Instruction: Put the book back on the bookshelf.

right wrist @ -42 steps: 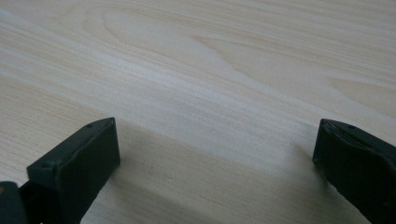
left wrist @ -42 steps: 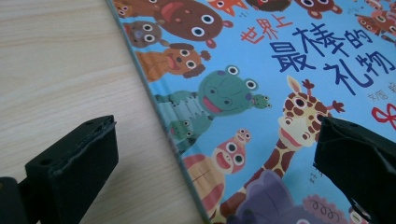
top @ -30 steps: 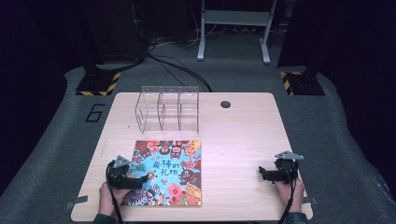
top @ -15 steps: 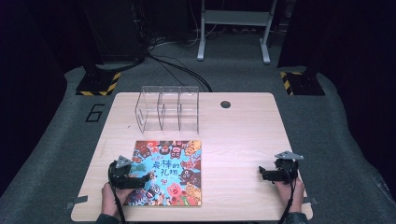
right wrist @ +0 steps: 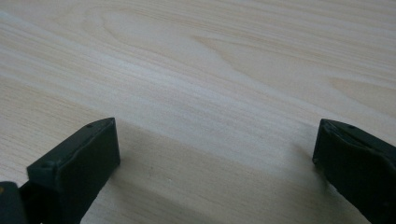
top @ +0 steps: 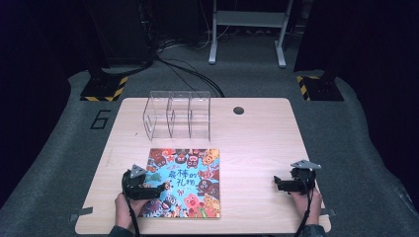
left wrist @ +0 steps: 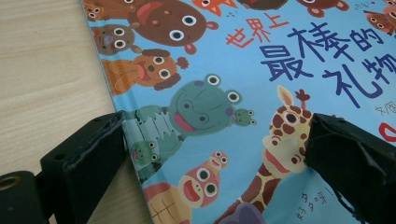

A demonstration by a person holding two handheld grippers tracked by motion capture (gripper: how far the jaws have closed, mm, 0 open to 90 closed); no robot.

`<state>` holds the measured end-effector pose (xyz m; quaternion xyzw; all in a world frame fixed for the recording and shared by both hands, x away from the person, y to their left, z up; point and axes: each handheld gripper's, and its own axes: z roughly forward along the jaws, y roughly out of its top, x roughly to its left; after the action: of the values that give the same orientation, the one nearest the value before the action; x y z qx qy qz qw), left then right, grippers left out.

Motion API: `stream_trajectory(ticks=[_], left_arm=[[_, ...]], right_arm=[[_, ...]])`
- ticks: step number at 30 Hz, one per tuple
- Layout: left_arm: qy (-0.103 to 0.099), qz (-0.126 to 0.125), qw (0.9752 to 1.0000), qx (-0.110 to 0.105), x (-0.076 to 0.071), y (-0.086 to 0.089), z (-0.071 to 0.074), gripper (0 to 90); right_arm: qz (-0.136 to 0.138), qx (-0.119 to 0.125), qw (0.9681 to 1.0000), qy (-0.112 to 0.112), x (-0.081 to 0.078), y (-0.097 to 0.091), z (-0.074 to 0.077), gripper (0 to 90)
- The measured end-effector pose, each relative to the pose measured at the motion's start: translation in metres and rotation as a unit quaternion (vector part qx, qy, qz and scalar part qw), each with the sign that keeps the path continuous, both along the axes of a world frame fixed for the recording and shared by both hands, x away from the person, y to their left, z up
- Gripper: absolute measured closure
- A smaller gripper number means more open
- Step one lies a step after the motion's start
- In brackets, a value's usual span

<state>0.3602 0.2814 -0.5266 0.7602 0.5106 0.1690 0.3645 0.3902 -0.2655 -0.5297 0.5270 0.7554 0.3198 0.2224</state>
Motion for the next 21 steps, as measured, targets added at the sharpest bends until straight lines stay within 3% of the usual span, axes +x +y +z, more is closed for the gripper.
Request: stream_trajectory(ticks=[21], left_arm=[[0.005,-0.008,0.9999,0.003,0.002,-0.028,0.000,0.0]], right_arm=[[0.000,0.000,1.0000,-0.001,0.000,0.000,0.000,0.0]])
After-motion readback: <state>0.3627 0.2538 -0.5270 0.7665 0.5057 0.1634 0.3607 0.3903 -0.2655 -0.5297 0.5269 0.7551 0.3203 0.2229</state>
